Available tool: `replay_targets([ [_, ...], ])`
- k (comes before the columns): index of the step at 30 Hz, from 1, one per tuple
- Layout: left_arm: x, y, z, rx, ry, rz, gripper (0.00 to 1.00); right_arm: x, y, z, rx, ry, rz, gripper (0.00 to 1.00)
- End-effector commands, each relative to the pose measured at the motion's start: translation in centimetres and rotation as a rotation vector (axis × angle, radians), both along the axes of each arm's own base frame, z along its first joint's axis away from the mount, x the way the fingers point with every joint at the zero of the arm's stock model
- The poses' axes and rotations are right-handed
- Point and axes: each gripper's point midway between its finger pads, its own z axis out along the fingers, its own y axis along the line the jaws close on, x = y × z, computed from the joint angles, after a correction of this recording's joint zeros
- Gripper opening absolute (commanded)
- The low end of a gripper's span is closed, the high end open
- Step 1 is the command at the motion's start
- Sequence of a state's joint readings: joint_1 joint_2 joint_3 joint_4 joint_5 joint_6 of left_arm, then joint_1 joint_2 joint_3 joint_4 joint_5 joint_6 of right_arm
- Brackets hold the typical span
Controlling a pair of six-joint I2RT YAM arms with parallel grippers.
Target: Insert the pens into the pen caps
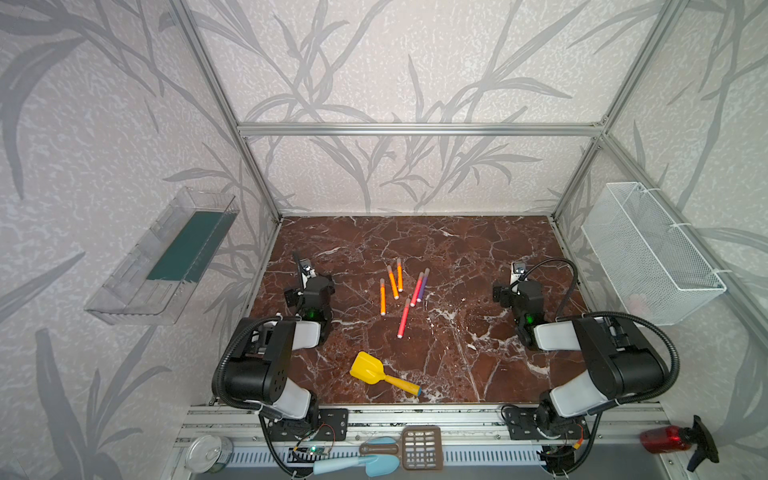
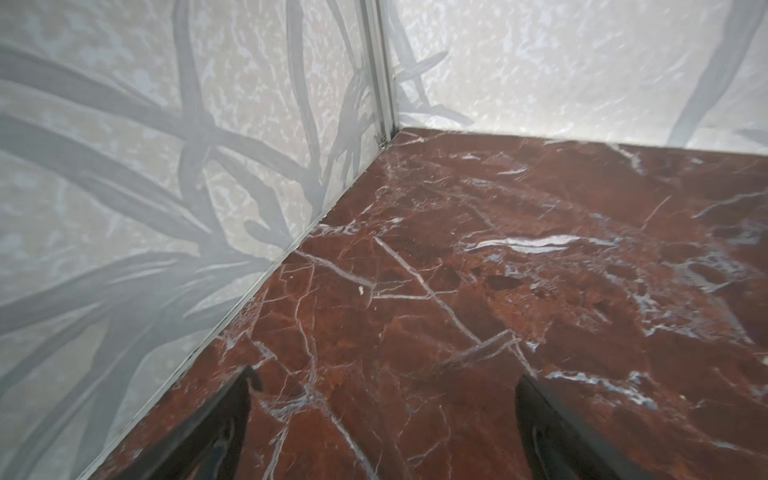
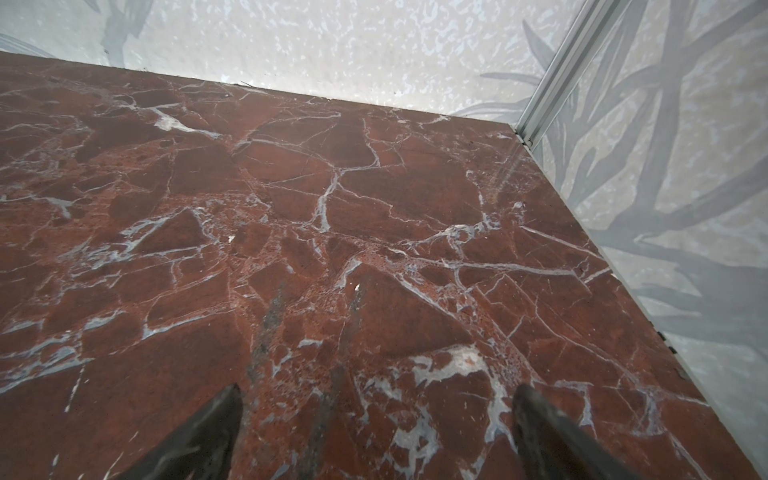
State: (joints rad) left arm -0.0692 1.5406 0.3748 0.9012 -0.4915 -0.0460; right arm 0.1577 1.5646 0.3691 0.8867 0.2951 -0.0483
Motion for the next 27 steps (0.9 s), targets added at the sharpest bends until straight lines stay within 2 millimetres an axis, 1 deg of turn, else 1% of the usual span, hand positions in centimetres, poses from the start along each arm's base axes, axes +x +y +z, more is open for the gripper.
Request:
replay_targets([
  [1, 0.9, -2.3, 0.1, -0.004, -0.063, -0.167, 0.98, 0.6, 0.1, 1.4, 0.017, -0.040, -0.005, 0.99],
  [3, 1.1, -2.0, -0.2, -0.028, -0.015, -0.141, 0.98, 0.6, 0.1, 1.4, 0.019, -0.040, -0.004, 0.99],
  [5, 1.2, -1.2, -0.2, -0.047, -0.033, -0.118, 0.99, 0.6, 0.1, 1.4, 0.018, -0.041, -0.005, 0.99],
  [7, 0.9, -0.4, -0.2, -0.057, -0.040, -0.074, 0.99, 0.6, 0.1, 1.4, 0.018, -0.041, -0.004, 0.99],
  [27, 0.9, -0.5, -0.1, -0.046, -0.047, -0.076, 0.99, 0.6, 0.1, 1.4, 0.018, -0.040, -0.005, 0.99],
])
